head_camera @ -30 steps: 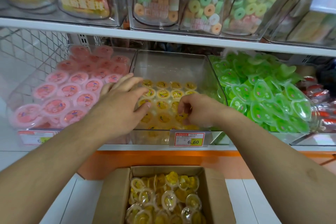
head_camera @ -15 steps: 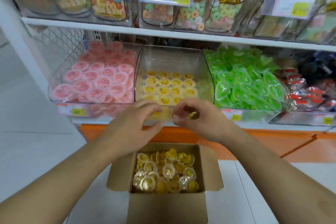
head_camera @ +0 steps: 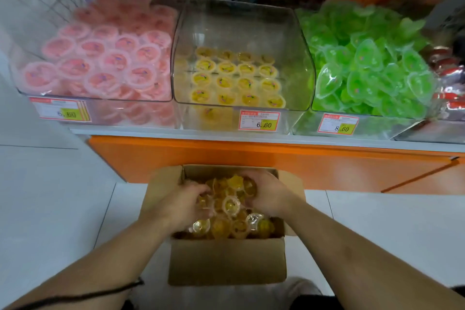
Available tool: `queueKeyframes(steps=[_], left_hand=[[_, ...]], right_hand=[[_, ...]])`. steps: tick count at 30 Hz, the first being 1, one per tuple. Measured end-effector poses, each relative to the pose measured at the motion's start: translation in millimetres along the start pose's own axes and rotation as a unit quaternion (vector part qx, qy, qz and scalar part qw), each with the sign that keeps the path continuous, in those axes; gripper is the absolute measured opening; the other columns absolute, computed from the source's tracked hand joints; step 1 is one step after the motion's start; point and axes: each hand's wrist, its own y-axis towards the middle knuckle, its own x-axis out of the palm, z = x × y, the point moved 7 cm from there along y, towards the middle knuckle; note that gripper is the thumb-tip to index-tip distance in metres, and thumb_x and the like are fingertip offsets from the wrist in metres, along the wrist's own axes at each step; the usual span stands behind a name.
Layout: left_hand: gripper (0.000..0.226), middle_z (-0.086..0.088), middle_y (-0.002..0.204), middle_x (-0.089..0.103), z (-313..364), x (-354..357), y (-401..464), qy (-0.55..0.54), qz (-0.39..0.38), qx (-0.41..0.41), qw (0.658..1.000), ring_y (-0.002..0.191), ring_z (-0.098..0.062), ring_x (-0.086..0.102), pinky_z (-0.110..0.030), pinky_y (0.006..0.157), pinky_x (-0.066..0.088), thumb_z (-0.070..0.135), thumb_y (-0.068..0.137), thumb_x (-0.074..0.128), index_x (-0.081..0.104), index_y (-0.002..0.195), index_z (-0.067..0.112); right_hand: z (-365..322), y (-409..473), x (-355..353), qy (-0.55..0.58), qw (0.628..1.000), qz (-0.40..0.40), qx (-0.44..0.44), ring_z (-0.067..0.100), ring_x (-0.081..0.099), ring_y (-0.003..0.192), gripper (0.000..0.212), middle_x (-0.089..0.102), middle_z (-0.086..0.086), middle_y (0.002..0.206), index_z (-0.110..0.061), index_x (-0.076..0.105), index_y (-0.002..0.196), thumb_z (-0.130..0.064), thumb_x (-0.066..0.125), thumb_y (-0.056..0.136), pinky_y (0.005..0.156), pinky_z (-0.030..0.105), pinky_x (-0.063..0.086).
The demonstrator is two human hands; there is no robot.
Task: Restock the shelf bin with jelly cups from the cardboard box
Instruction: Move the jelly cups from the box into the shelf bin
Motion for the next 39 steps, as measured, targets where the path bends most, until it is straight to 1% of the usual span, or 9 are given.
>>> queueKeyframes(steps=[5, 8, 15, 20, 25, 29, 33, 35, 39], left_hand=[[0.077, 0.008, 0.157, 0.047, -7.8, 21.3, 25.5, 0.024, -0.001, -0.015, 1.0, 0.141, -0.016, 0.049, -0.041, 0.114, 0.046, 0.043, 0.089, 0.078, 0.039, 0.155, 0.04], [0.073, 0.006, 0.162, 0.039, -7.9, 22.9, 42.6, -0.015, 0.031, -0.021, 0.999, 0.148, -0.022, 0.039, -0.045, 0.12, 0.039, 0.042, 0.097, 0.068, 0.03, 0.158, 0.044], [0.047, 0.005, 0.147, 0.053, -7.3, 26.0, 63.6, 0.013, 0.074, -0.027, 0.997, 0.135, -0.022, 0.053, -0.041, 0.111, 0.046, 0.036, 0.099, 0.065, 0.052, 0.144, 0.036], [0.032, 0.008, 0.127, 0.071, -7.9, 17.6, 58.1, -0.008, 0.136, -0.039, 0.99, 0.113, -0.014, 0.068, -0.034, 0.097, 0.055, 0.027, 0.103, 0.059, 0.064, 0.134, 0.035], [0.029, 0.01, 0.116, 0.074, -3.5, 9.8, 47.7, -0.002, 0.162, -0.033, 0.986, 0.095, -0.01, 0.07, -0.032, 0.083, 0.061, 0.027, 0.104, 0.057, 0.067, 0.13, 0.036], [0.039, 0.009, 0.137, 0.065, -2.8, 12.1, 45.8, -0.01, 0.118, -0.016, 0.993, 0.122, -0.016, 0.064, -0.038, 0.1, 0.057, 0.038, 0.103, 0.059, 0.059, 0.141, 0.038], [0.048, 0.005, 0.158, 0.046, -9.3, 33.3, 59.6, 0.011, 0.018, -0.039, 0.999, 0.148, -0.028, 0.034, -0.045, 0.122, 0.035, 0.041, 0.108, 0.045, 0.041, 0.156, 0.039], [0.053, 0.001, 0.163, 0.037, -17.3, 40.7, 64.1, -0.011, -0.008, -0.072, 0.997, 0.152, -0.031, 0.024, -0.047, 0.125, 0.026, 0.043, 0.108, 0.043, 0.032, 0.16, 0.042], [0.048, 0.006, 0.149, 0.057, -22.2, 30.5, 62.6, -0.053, 0.073, -0.075, 0.993, 0.138, -0.021, 0.052, -0.043, 0.117, 0.043, 0.04, 0.101, 0.061, 0.053, 0.148, 0.039]], right_hand=[[17.1, 37.4, 37.6, -0.035, 0.999, -0.004, 0.014, 0.028, 0.031, 0.149, 0.089, 0.037, -0.001, 0.161, -0.047, 0.029, 0.157, -0.049, 0.074, 0.081, 0.127, 0.04, 0.023], [25.1, 48.2, 53.1, -0.075, 0.997, 0.031, 0.019, 0.03, 0.037, 0.141, 0.083, 0.047, -0.006, 0.154, -0.051, 0.028, 0.153, -0.055, 0.064, 0.079, 0.125, 0.047, 0.027], [23.4, 44.3, 49.1, -0.008, 0.996, 0.091, 0.017, 0.026, 0.044, 0.132, 0.055, 0.057, -0.007, 0.137, -0.046, 0.047, 0.133, -0.021, 0.071, 0.09, 0.118, 0.047, 0.04], [26.1, 41.5, 47.0, 0.032, 0.995, 0.091, 0.018, 0.022, 0.047, 0.132, 0.049, 0.059, -0.008, 0.132, -0.047, 0.049, 0.128, -0.022, 0.07, 0.091, 0.115, 0.046, 0.045], [20.2, 33.3, 38.0, 0.085, 0.992, 0.093, 0.011, 0.017, 0.06, 0.117, 0.038, 0.066, -0.009, 0.123, -0.044, 0.055, 0.123, -0.026, 0.07, 0.092, 0.105, 0.041, 0.054], [16.2, 22.3, 34.4, 0.1, 0.991, 0.085, 0.016, 0.015, 0.064, 0.112, 0.041, 0.068, -0.009, 0.12, -0.043, 0.056, 0.126, -0.027, 0.07, 0.091, 0.101, 0.039, 0.057], [18.4, 16.3, 32.3, 0.125, 0.988, 0.082, 0.029, 0.01, 0.067, 0.101, 0.044, 0.069, -0.012, 0.114, -0.044, 0.056, 0.125, -0.021, 0.071, 0.091, 0.091, 0.033, 0.062], [20.0, 17.4, 33.7, 0.128, 0.988, 0.079, 0.036, 0.009, 0.067, 0.097, 0.046, 0.069, -0.012, 0.111, -0.046, 0.056, 0.124, -0.019, 0.072, 0.089, 0.087, 0.032, 0.063], [23.2, 23.2, 36.7, 0.144, 0.985, 0.08, 0.046, 0.007, 0.07, 0.091, 0.045, 0.071, -0.013, 0.105, -0.046, 0.057, 0.123, -0.019, 0.072, 0.09, 0.081, 0.032, 0.065]])
